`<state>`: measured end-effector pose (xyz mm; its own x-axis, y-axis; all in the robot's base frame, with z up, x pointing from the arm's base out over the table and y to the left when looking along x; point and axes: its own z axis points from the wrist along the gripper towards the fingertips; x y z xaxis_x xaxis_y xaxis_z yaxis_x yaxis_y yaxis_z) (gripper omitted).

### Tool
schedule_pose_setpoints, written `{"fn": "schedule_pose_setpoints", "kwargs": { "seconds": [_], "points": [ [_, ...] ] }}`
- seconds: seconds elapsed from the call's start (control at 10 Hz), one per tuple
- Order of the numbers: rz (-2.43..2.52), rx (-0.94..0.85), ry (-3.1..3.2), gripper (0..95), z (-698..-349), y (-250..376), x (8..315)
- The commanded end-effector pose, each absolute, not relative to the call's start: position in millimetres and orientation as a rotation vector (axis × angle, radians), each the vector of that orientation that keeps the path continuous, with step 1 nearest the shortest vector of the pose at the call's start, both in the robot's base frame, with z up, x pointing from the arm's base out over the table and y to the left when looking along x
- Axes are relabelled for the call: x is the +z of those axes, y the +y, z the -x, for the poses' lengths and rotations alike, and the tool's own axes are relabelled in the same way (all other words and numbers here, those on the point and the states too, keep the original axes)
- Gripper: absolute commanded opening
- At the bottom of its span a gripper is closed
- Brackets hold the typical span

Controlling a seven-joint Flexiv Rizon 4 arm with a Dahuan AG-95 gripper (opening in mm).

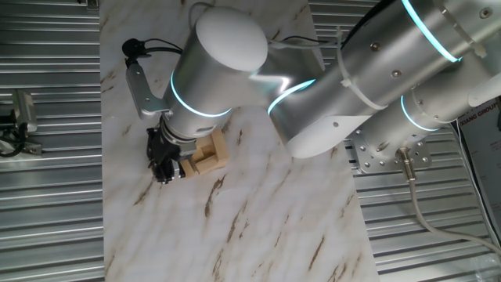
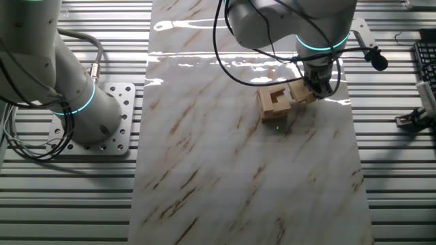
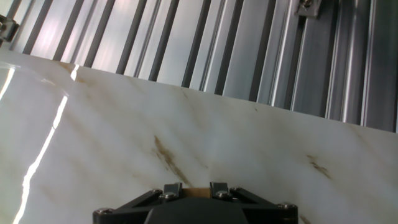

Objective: Play Jenga

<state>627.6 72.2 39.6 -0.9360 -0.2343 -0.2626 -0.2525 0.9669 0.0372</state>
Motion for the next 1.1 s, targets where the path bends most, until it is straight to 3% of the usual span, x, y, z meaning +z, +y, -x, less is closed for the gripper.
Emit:
{"fn": "schedule_pose_setpoints", "kwargs": {
  "seconds": [0.1, 1.1],
  "points": [
    [0.360, 0.102, 2.858, 0.0, -629.1, 73.1, 37.8],
    [0.365, 0.099, 2.865, 0.0, -632.4, 72.6, 28.6]
  ]
}}
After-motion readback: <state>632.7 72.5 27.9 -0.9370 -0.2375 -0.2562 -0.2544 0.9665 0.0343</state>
